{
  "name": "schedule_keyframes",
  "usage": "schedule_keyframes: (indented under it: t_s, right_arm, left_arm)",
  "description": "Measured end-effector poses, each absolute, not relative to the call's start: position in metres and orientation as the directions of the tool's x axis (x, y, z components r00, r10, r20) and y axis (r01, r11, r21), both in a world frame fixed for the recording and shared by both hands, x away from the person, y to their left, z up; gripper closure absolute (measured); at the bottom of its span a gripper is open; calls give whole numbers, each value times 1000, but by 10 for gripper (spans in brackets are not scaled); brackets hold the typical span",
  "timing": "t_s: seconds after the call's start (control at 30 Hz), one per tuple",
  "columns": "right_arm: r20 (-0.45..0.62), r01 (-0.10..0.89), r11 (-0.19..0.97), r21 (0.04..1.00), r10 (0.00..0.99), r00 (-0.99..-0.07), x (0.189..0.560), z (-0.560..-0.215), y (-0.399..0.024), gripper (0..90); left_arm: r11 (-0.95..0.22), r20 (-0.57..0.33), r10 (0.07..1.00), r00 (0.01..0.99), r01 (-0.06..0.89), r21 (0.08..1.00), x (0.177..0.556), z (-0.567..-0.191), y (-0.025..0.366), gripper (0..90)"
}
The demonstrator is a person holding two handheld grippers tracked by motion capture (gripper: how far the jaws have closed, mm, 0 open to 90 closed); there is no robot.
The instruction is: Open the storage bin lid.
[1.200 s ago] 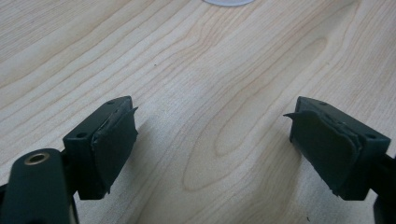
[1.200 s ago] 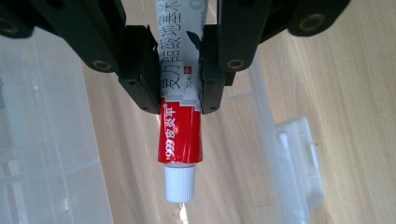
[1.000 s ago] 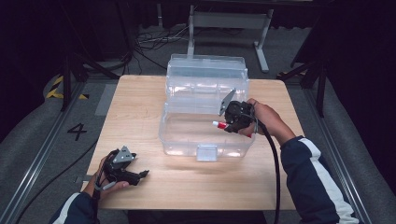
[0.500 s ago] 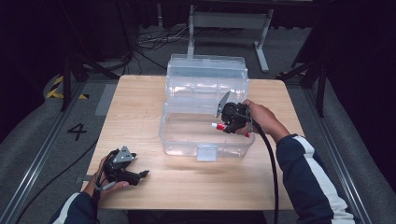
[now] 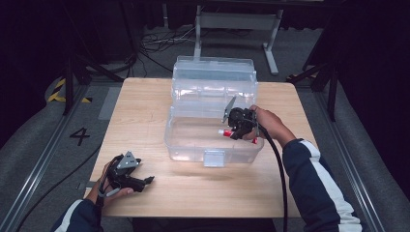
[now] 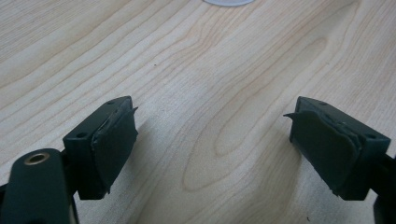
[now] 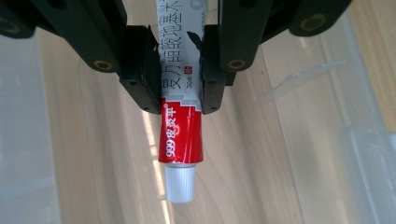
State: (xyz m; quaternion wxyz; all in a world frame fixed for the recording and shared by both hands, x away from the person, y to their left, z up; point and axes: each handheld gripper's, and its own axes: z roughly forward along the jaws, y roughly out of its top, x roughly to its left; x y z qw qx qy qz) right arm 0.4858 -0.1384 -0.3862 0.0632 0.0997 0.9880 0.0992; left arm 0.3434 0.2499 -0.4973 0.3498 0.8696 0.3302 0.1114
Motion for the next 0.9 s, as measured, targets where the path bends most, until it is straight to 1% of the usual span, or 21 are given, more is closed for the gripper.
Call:
schedule_keyframes:
  t_s: [0.13,0.4,0.9]
  right_arm:
    - [-99,175,962,208,198,-975,484,-390,-135,709]
    - [-81,166,971,174,182,-980,482,-402,-133,708]
    - [-57,147,979,144,157,-986,480,-410,-131,707]
  left_arm:
    - [-537,-38,652,757,497,682,343,-497,250,149]
    - [-537,-38,652,757,497,682,343,-497,250,149]
    - [-537,-37,652,757,496,682,343,-497,250,150]
